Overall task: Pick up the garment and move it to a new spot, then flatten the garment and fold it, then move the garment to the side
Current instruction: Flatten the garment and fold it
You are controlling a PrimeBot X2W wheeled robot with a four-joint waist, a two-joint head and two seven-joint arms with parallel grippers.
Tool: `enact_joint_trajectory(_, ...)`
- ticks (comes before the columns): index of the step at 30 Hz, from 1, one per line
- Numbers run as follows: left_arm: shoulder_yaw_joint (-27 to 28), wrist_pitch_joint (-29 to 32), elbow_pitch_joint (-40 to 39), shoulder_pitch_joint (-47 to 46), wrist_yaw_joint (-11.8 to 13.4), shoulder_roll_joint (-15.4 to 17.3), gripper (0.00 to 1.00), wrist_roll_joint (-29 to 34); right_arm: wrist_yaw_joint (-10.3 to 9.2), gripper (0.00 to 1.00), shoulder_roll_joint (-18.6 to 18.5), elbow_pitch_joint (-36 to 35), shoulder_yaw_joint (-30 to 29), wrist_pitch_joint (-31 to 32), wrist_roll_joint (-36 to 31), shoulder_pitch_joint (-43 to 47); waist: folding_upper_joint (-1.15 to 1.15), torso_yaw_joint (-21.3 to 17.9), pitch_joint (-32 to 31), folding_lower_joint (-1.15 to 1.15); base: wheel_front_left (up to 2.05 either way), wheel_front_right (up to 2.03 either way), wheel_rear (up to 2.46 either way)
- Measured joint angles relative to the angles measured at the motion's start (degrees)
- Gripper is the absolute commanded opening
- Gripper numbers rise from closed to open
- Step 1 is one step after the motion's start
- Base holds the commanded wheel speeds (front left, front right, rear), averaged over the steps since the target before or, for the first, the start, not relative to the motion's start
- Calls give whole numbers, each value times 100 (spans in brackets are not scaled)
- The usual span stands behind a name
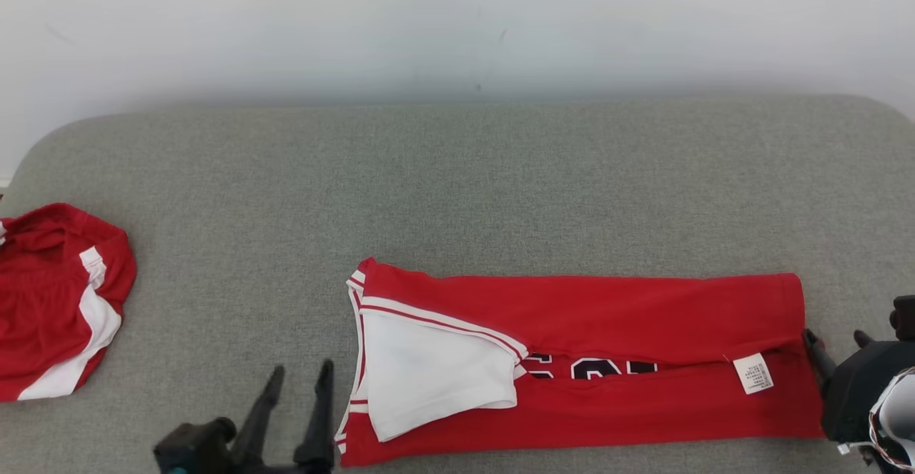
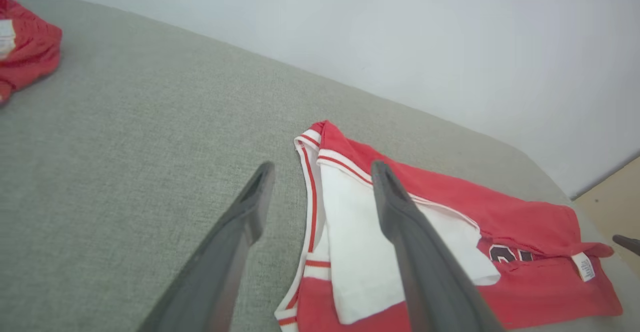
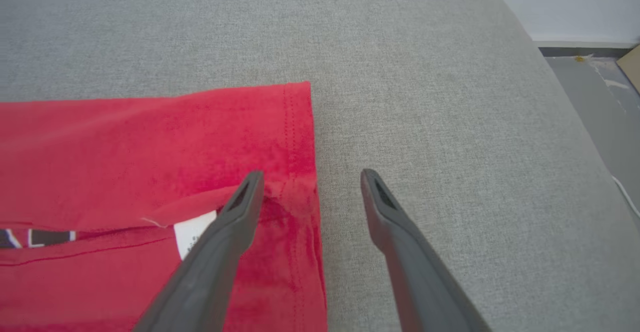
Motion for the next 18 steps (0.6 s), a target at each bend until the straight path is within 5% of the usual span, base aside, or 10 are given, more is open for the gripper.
enact_joint_trajectory(10,1571,-56,-665,545,-667,-525,100,1771,0,100,750,-940,-803,990,-149,283,0,-62,-38,0,0,0,0)
enact_joint_trajectory(18,2293,-57,-534,889,-1037,-829,100,2449,0,100,1009,-1234,-1326,1819,-354,168,1,-19,3,0,0,0,0)
